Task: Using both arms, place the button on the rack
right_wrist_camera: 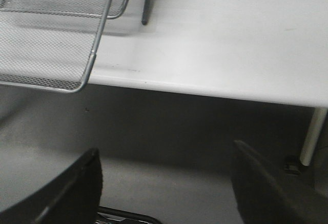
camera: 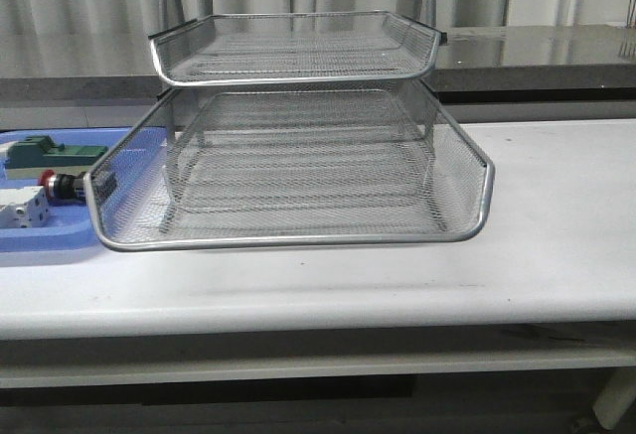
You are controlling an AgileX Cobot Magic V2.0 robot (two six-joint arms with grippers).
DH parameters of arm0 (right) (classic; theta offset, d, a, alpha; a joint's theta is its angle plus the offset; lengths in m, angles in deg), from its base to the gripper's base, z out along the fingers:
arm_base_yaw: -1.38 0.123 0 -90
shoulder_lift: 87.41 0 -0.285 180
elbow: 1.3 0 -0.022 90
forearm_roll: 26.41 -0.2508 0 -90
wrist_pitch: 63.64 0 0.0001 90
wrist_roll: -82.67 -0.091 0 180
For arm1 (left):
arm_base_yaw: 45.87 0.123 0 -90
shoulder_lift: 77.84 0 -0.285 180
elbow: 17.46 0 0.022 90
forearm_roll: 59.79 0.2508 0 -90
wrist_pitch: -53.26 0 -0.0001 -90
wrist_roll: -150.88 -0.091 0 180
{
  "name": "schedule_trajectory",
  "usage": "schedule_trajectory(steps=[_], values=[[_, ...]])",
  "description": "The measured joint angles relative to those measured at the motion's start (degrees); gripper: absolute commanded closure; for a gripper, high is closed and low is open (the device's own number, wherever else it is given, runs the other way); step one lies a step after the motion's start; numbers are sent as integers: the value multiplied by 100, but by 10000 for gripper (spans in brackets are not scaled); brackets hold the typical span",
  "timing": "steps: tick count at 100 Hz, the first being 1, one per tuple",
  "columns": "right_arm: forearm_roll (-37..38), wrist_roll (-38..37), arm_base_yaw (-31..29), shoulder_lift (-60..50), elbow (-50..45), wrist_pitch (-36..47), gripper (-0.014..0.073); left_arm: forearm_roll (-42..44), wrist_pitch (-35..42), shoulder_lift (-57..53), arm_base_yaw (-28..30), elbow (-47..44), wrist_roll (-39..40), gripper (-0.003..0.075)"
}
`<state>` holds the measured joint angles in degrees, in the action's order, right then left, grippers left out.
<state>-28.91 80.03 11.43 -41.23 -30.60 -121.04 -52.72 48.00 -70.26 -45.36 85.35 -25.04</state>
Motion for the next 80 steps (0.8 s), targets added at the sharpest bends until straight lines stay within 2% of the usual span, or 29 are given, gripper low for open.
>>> schedule_trajectory(steps=[15,25,51,62,80], values=[[416,-277,0,-453,2,-427,71,0,0,0,0,0,0,741],[516,-315,0,-635,12,-611,134,0,0,0,0,0,0,741],[541,-323,0,-725,12,-877,534,0,0,0,0,0,0,741],[541,-323,0,-725,12,-891,664,0,0,0,0,0,0,741],[541,-328,0,-725,12,-891,661,0,0,0,0,0,0,741]])
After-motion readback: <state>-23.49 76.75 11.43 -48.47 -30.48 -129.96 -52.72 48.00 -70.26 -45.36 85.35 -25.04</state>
